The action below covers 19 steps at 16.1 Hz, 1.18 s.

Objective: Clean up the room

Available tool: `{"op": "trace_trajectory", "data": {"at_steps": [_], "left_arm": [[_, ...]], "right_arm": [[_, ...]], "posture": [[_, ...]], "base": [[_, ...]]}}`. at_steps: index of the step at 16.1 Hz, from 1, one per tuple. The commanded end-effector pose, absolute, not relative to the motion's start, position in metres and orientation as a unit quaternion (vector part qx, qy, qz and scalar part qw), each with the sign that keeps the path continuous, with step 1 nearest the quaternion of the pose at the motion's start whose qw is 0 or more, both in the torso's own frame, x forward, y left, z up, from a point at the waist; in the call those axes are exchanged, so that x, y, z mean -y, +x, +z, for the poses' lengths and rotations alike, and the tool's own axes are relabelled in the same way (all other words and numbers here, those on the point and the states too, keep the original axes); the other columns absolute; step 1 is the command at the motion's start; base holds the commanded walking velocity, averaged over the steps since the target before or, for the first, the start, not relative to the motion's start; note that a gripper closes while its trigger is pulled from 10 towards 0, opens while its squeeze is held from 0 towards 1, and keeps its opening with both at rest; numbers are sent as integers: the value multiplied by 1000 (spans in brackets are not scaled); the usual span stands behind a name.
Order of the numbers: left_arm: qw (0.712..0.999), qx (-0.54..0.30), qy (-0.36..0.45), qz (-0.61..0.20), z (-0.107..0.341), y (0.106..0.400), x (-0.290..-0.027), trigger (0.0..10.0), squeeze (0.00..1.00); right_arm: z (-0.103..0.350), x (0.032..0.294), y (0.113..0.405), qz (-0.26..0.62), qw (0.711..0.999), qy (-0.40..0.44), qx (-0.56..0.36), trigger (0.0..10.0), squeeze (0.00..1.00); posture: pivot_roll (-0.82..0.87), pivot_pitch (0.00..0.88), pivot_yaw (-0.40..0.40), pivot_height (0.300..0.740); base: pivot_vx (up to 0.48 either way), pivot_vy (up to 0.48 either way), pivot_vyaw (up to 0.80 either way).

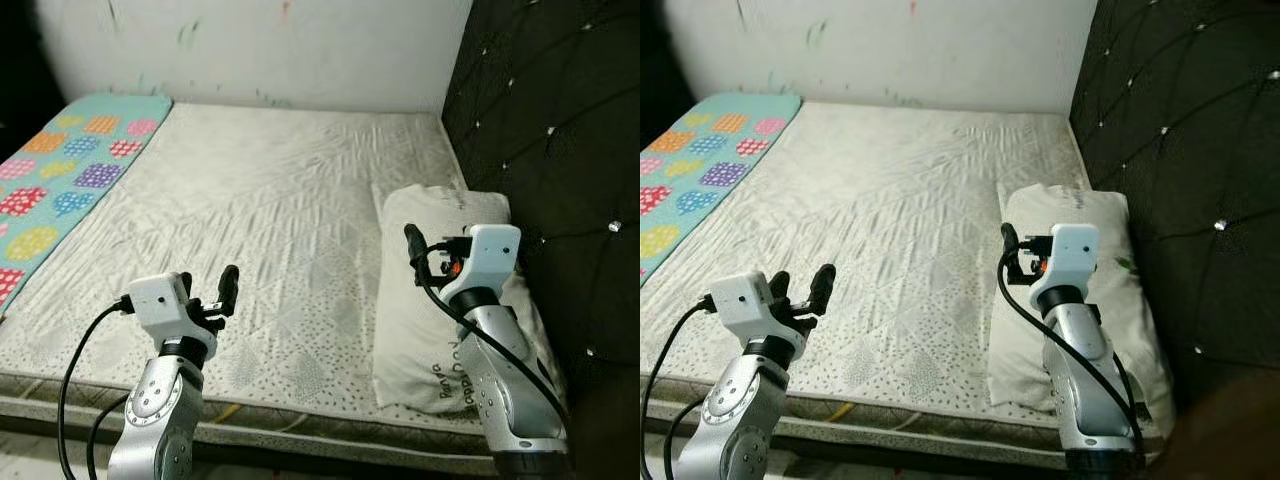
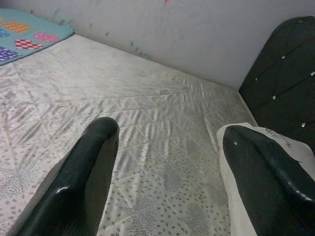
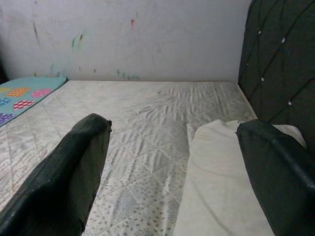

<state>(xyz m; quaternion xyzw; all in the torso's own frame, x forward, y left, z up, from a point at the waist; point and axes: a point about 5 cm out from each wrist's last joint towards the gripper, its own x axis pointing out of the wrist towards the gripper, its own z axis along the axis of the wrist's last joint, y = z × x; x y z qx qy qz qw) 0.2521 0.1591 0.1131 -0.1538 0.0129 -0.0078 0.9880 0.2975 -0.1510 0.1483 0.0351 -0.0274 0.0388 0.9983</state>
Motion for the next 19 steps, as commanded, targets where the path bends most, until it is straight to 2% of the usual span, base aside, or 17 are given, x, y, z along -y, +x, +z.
{"op": "trace_trajectory", "data": {"at_steps": [1, 10, 19], "left_arm": [[988, -15, -153, -8, 113, 252, -161, 10000, 0], [987, -15, -157, -6, 112, 251, -160, 10000, 0], [988, -13, -156, -5, 112, 251, -159, 10000, 0]], "right_arm": [[150, 150, 297, 42, 998, 38, 30, 10000, 0], [149, 150, 297, 46, 998, 37, 28, 10000, 0], [145, 149, 299, 61, 998, 24, 18, 10000, 0]], "posture": [[-23, 13, 9, 740], [-23, 18, 3, 740], [-24, 20, 0, 740]], "base": [[0, 289, 0], [0, 314, 0], [0, 480, 0]]}}
